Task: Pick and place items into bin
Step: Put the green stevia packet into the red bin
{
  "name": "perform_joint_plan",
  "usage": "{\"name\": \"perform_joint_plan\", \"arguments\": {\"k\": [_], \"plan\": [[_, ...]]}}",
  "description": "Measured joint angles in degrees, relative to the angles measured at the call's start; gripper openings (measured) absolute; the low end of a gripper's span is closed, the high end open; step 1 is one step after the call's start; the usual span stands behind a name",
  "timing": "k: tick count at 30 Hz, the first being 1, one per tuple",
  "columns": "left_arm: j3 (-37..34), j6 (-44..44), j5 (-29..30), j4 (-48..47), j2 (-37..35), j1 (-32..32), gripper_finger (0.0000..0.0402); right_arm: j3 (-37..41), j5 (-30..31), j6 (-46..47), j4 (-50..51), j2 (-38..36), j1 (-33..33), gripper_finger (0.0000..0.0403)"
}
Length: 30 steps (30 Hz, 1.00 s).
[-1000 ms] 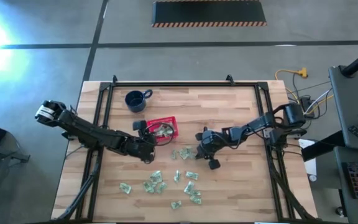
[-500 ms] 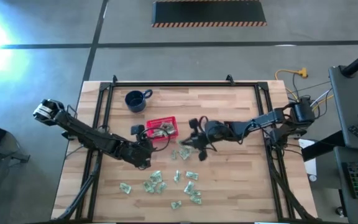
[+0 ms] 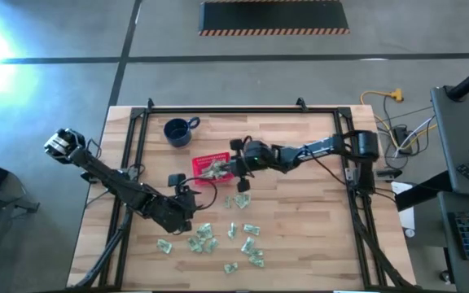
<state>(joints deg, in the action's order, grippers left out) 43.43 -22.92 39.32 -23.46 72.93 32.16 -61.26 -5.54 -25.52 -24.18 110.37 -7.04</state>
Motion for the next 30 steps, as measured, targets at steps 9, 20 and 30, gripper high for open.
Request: {"name": "perform_joint_plan", "arguments": {"k": [9, 20, 30], "plan": [[-1.1, -2.3, -0.8, 0.5, 0.0, 0.5, 0.0180, -9.7, -0.8, 2.5, 14.6, 5.0, -1.1, 0.0081], [-1.8, -2.3, -2.9, 2.5, 0.7, 0.5, 0.0180, -9.1, -1.2, 1.3, 19.4, 1.5, -1.1, 0.0168], [-2.0, -3.0, -20.6, 8.9, 7.7, 0.7, 0.0180, -8.2, -9.6, -0.2, 31.3, 0.4, 1.7, 0.0164]]}}
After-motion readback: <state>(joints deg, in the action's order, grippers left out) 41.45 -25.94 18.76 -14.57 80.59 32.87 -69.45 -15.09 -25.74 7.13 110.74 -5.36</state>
